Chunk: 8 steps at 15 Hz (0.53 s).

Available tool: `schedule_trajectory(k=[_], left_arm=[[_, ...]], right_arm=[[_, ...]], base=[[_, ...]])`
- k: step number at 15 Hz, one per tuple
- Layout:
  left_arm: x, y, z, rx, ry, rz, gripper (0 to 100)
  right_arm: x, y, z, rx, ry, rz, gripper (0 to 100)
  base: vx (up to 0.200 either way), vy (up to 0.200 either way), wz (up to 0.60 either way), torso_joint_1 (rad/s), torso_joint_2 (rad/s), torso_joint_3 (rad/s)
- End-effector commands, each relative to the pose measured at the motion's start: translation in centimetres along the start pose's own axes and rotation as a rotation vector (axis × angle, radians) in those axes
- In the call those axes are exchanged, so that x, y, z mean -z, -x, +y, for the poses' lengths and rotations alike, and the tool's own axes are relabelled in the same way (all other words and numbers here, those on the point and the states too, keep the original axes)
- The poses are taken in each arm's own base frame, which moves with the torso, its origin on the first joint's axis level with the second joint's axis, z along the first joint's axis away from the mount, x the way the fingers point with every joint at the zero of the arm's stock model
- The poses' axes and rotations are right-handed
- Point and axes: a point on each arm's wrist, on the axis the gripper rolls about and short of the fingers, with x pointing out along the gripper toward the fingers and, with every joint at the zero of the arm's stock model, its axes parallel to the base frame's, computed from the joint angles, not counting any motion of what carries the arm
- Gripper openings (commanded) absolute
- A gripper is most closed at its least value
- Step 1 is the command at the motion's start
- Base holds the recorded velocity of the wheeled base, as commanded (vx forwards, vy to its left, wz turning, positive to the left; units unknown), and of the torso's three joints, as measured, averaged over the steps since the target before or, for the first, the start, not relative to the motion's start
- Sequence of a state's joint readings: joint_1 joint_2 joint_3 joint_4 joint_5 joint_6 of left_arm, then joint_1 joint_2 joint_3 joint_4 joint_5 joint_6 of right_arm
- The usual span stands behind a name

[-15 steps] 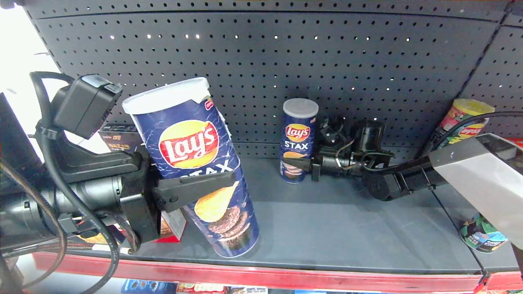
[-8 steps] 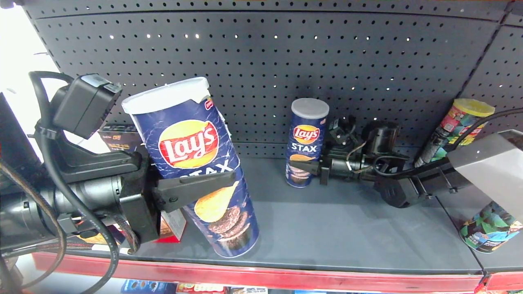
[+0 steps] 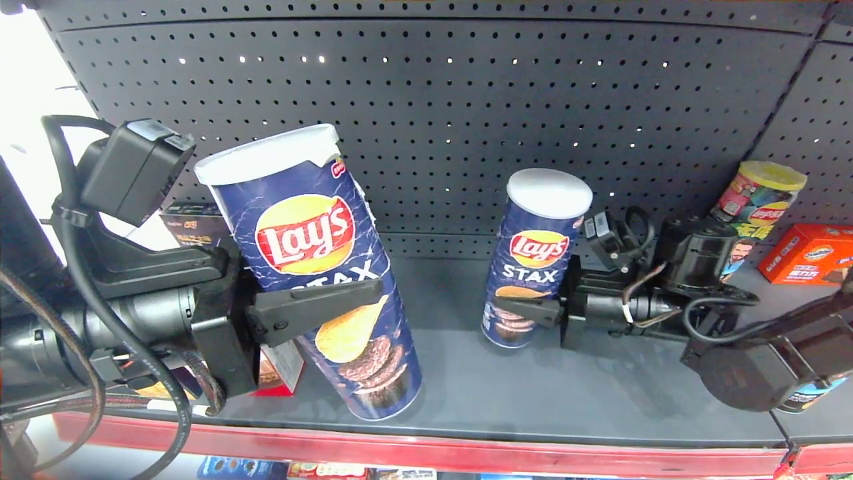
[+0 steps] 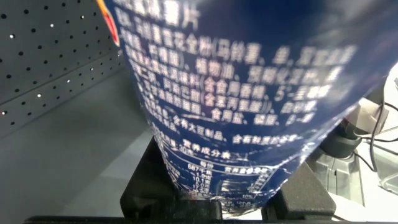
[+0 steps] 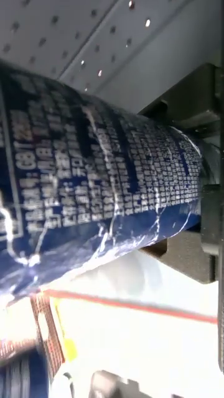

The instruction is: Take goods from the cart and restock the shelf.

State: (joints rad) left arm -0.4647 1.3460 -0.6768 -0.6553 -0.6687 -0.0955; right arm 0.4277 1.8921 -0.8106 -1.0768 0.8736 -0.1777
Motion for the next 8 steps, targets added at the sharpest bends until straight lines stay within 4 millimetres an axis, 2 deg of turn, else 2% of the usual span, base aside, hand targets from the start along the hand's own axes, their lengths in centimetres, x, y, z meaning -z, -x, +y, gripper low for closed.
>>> schedule_trajectory(k=[1, 5, 8], left_arm=[[0.2, 0.0, 0.0, 0.000, 0.002, 0.004, 0], [0.2, 0.0, 0.0, 0.001, 0.004, 0.006, 0], [0.3, 0.1, 0.0, -0.001, 0.006, 0.008, 0]], right_arm=[[-1.7, 1.9, 3.6, -0.031, 0.025, -0.026, 0], [0.2, 2.8, 6.4, -0.059, -0.005, 0.000, 0], [1.7, 2.6, 6.4, -0.061, -0.028, 0.022, 0]], base=[[0.000, 0.000, 0.00, 0.000, 0.00, 0.000], [0.000, 0.000, 0.00, 0.000, 0.00, 0.000], [0.000, 0.000, 0.00, 0.000, 0.00, 0.000]])
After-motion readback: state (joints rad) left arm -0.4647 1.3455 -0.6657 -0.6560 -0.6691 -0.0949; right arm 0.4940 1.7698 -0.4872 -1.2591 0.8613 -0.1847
